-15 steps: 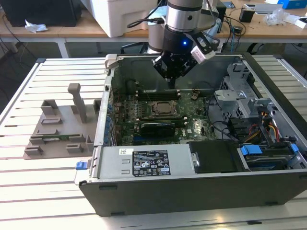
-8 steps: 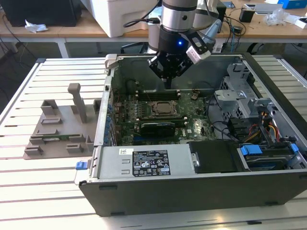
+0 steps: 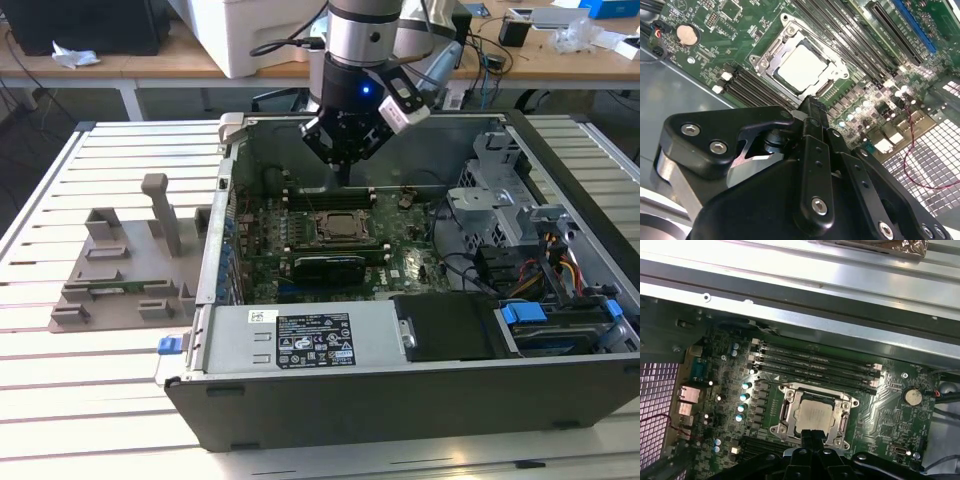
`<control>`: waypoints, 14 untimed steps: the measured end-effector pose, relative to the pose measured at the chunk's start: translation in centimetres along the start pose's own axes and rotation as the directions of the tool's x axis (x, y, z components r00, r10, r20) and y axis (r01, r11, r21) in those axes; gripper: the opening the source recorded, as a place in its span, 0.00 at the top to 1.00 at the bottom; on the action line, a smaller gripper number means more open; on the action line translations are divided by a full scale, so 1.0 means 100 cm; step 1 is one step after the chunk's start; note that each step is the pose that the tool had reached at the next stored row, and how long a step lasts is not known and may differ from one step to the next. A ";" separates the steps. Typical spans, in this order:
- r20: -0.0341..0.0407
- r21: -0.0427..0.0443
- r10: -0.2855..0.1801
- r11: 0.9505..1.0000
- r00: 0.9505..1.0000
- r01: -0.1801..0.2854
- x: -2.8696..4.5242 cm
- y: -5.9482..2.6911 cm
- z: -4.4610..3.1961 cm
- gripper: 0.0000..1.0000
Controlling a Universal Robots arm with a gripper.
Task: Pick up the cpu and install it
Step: 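Install the first cpu locking lever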
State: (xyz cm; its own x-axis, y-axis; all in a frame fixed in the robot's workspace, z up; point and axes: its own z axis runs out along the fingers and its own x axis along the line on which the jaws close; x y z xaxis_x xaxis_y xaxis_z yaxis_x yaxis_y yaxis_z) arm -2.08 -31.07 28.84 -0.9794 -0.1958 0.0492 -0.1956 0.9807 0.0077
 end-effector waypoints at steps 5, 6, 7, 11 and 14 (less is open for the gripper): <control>0.000 0.000 0.000 1.000 1.000 0.000 0.0058 0.0012 0.0003 0.89; 0.000 0.000 0.000 1.000 1.000 0.000 0.0066 0.0013 0.0003 0.89; 0.000 0.000 0.000 1.000 1.000 0.000 0.0076 0.0015 0.0004 0.89; 0.000 0.000 0.000 1.000 1.000 0.000 0.0108 0.0022 0.0005 0.89; 0.000 0.000 0.000 1.000 1.000 0.000 0.0134 0.0027 0.0007 0.89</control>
State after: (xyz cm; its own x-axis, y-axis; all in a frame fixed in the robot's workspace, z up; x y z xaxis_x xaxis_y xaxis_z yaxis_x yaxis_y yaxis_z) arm -3.45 -31.07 28.84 -0.9794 -0.1958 0.0492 -0.1956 0.9807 0.0077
